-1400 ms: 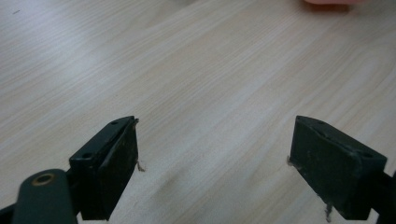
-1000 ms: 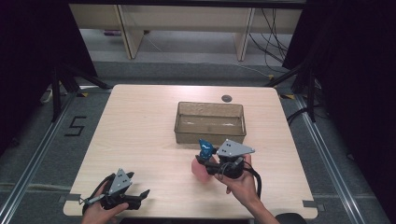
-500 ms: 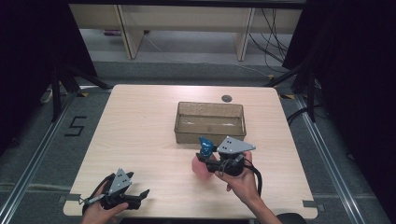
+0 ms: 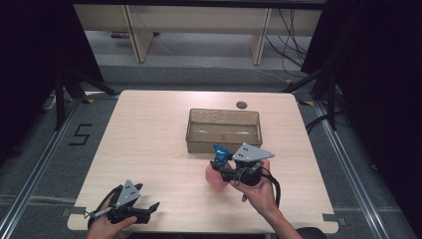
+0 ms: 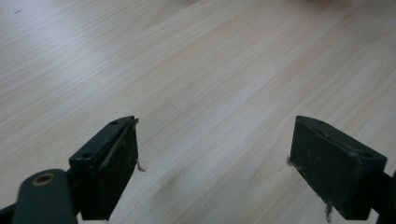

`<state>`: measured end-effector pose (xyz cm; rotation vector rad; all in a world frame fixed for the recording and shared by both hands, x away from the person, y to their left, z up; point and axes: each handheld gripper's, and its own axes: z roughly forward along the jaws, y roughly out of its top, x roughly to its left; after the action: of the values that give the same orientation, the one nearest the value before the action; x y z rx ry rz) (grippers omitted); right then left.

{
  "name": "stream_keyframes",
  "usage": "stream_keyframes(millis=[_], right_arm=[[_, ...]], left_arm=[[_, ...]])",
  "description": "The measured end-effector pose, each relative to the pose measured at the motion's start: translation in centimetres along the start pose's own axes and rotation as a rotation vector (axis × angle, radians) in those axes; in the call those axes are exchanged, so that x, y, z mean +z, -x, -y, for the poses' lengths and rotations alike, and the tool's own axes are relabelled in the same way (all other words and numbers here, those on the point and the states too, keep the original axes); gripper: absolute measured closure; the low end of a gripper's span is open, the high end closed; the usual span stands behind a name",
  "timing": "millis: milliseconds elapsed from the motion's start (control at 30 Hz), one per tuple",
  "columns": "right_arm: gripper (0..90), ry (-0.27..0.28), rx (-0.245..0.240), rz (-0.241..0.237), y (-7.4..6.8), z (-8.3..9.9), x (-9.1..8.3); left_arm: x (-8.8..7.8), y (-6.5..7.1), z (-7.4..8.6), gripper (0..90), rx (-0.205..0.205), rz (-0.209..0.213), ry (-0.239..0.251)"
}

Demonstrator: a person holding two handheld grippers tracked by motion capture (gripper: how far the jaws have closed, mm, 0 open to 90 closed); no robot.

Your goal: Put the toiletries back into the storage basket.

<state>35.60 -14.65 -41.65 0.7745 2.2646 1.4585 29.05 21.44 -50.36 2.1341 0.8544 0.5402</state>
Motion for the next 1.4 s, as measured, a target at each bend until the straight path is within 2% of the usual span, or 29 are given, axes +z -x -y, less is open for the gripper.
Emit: stream_keyframes(millis=[33, 100, 133, 167, 200, 300, 333, 433, 467, 567, 600, 633, 667, 700, 767, 800, 867, 900, 933, 1000, 1033, 1100, 1133, 1200, 1233, 1300, 1367, 1400], right_arm=[[53.2, 0.007, 0.007, -0.008, 0.0, 0.0, 0.1], [53.2, 0.002, -0.004, 0.001, 0.1, -0.2, 0.0], [53.2, 0.006, 0.012, -0.003, 0.1, -0.3, 0.0], [53.2, 0.006, 0.012, -0.003, 0.1, -0.3, 0.0], [53.2, 0.014, 0.004, 0.004, 0.2, -0.5, 0.0], [53.2, 0.010, 0.013, 0.001, 0.3, -0.7, -0.1], [53.2, 0.004, 0.011, -0.006, 0.4, -0.8, -0.2], [53.2, 0.006, 0.021, 0.006, 0.5, -1.0, -0.3], [53.2, 0.012, -0.008, 0.014, 0.8, -1.1, -0.3], [53.2, 0.004, 0.013, 0.012, 1.0, -1.4, -0.5], [53.2, 0.004, 0.041, 0.008, 0.8, -1.5, -0.5], [53.2, 0.004, 0.041, 0.008, 0.8, -1.5, -0.5], [53.2, 0.011, 0.004, 0.011, 1.2, -1.7, -0.6], [53.2, 0.015, 0.002, 0.008, 1.2, -1.8, -0.6], [53.2, 0.009, 0.015, 0.019, 1.2, -2.1, -0.9], [53.2, 0.018, 0.015, 0.021, 1.3, -2.4, -0.9], [53.2, 0.015, 0.006, 0.020, 1.5, -2.5, -1.0], [53.2, 0.007, 0.019, 0.023, 1.4, -2.7, -1.1], [53.2, 0.021, 0.004, 0.025, 1.7, -2.8, -1.1], [53.2, 0.020, 0.000, 0.034, 1.9, -3.1, -1.2], [53.2, 0.027, 0.000, 0.041, 2.0, -3.2, -1.1], [53.2, 0.027, 0.003, 0.043, 2.2, -3.4, -1.2], [53.2, 0.024, 0.022, 0.040, 2.2, -3.6, -1.3], [53.2, 0.030, 0.009, 0.046, 2.5, -3.8, -1.4], [53.2, 0.033, 0.018, 0.042, 2.6, -3.9, -1.3], [53.2, 0.037, 0.012, 0.047, 2.7, -4.0, -1.3], [53.2, 0.022, 0.039, 0.037, 2.8, -4.2, -1.4], [53.2, 0.036, 0.016, 0.052, 3.0, -4.3, -1.4]], left_arm=[[0.1, 0.1, 0.0, 15.0, -0.024, 0.008, 0.012], [0.1, 0.0, -0.1, 15.0, -0.013, 0.005, 0.013], [0.2, -0.1, 0.0, 15.0, 0.009, -0.005, 0.020], [0.2, 0.1, 0.1, 15.0, -0.022, 0.004, 0.023], [0.2, 0.1, 0.0, 15.0, -0.029, 0.003, 0.017], [0.1, 0.0, 0.0, 15.0, -0.016, 0.009, 0.011], [0.2, 0.2, 0.1, 15.0, -0.030, 0.003, 0.017], [0.2, 0.1, 0.0, 15.0, -0.032, 0.001, 0.017], [0.2, 0.0, 0.0, 15.0, -0.029, 0.008, 0.020], [0.1, 0.0, 0.1, 15.0, -0.029, 0.002, 0.012], [0.2, -0.1, 0.0, 15.0, -0.019, -0.007, 0.024], [0.2, -0.1, 0.0, 15.0, -0.019, -0.007, 0.024], [0.1, -0.3, -0.1, 15.0, 0.009, 0.001, 0.013], [0.1, 0.0, 0.0, 15.0, -0.028, 0.004, 0.021], [0.1, 0.1, 0.1, 15.0, -0.040, 0.002, 0.014], [0.1, -0.3, -0.1, 15.0, 0.002, -0.008, 0.012], [0.1, -0.3, -0.1, 15.0, 0.006, -0.005, 0.015], [0.0, 0.0, 0.0, 15.0, -0.018, 0.002, 0.009], [0.1, 0.1, 0.1, 15.0, -0.038, 0.001, 0.014], [0.0, -0.3, 0.0, 15.0, 0.001, -0.005, 0.012], [0.1, -0.1, 0.0, 15.0, -0.023, -0.006, 0.022], [0.0, 0.0, 0.0, 15.0, -0.019, 0.005, 0.013], [0.0, -0.1, 0.1, 15.0, -0.017, 0.004, 0.015], [0.0, -0.1, 0.0, 15.0, -0.024, -0.001, 0.013], [0.1, -0.1, 0.0, 15.0, -0.020, -0.006, 0.021], [0.0, 0.0, 0.0, 15.0, -0.021, 0.005, 0.012], [0.0, -0.1, 0.0, 15.0, -0.025, 0.000, 0.014], [0.0, -0.1, 0.0, 15.0, -0.025, 0.000, 0.014]])
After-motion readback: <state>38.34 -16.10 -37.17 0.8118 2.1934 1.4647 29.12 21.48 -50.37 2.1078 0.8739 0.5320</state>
